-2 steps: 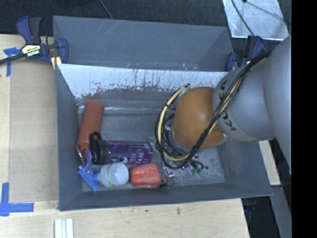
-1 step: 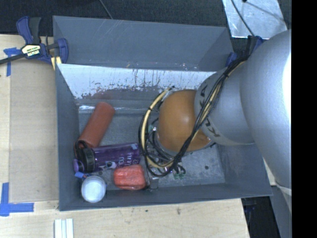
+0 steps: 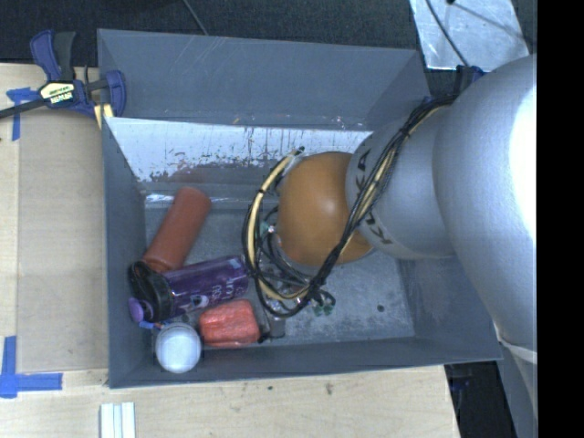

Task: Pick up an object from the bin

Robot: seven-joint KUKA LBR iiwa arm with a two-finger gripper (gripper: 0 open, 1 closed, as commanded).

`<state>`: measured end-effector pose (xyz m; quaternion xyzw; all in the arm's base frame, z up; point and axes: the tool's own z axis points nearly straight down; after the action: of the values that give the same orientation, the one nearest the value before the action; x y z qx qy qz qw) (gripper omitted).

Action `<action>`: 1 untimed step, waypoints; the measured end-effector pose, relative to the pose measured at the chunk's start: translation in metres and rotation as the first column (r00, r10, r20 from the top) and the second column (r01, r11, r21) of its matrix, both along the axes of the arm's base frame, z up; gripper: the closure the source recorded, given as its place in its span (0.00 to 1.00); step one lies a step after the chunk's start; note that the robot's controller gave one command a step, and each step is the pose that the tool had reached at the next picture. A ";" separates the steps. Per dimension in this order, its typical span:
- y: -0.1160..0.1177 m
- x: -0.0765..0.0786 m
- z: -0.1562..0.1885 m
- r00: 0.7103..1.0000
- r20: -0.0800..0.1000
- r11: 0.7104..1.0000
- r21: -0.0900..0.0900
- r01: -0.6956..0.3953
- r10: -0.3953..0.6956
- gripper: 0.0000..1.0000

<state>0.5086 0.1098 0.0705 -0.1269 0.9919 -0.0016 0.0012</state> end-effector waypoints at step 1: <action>0.037 -0.010 0.000 0.994 -0.001 0.994 -0.002 -0.112 0.112 0.00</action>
Offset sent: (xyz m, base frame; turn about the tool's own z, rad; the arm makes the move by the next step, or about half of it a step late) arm 0.0071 0.0530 -0.0005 -0.1609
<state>0.4988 0.1473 0.0703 -0.1826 0.9832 -0.0024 0.0007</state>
